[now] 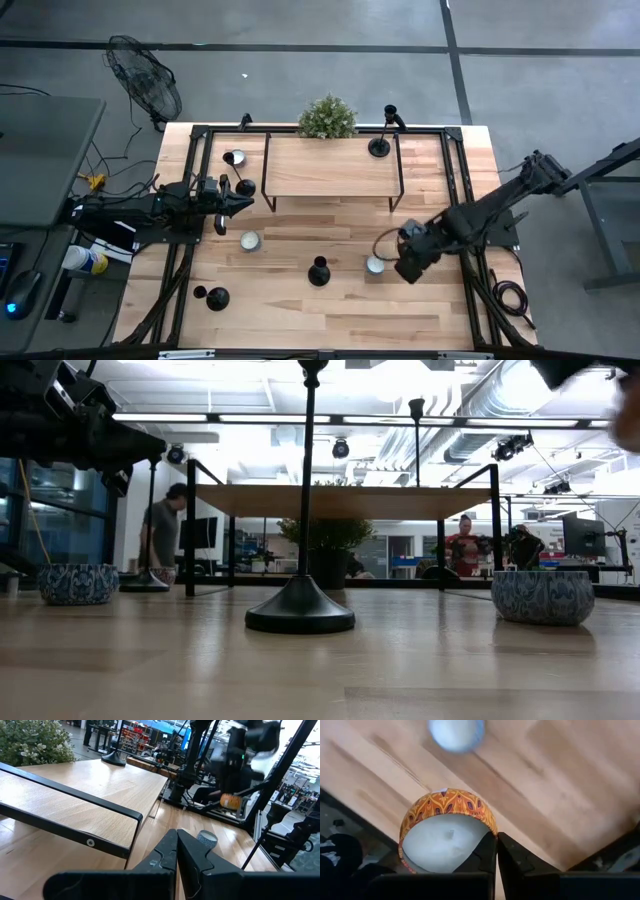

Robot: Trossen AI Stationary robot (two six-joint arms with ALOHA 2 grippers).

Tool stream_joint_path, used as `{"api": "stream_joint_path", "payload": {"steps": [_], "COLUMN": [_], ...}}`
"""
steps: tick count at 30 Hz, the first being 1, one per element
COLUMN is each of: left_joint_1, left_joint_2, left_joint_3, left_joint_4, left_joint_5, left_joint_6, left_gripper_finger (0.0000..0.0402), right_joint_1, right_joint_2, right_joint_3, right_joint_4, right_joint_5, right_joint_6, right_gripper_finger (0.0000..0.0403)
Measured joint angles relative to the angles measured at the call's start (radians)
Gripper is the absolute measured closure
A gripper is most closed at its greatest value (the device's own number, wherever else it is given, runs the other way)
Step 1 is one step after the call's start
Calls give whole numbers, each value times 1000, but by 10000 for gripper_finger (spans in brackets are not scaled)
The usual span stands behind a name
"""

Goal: Pick & Place candle stick holders
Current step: Put the orange scented candle on the shelf

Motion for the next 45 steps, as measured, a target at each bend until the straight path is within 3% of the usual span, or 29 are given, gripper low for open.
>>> {"api": "stream_joint_path", "payload": {"steps": [9,15,19,37,45], "left_joint_1": [0,0,0,0,0], "left_joint_2": [0,0,0,0,0], "left_joint_3": [0,0,0,0,0], "left_joint_4": [0,0,0,0,0], "left_joint_5": [0,0,0,0,0], "left_joint_6": [0,0,0,0,0], "left_gripper_finger": [400,400,400,400,400], "right_joint_1": [-187,-305,-372,-544,-596], "right_joint_2": [46,159,266,697,821], "right_joint_3": [195,363,505,1042,1196], "right_joint_4": [-74,-74,-89,-74,-14], "right_joint_5": [110,144,166,372,358], "right_joint_6": [-294,-496,-550,-315,-254], "right_gripper_finger": [403,403,403,402,402]}}
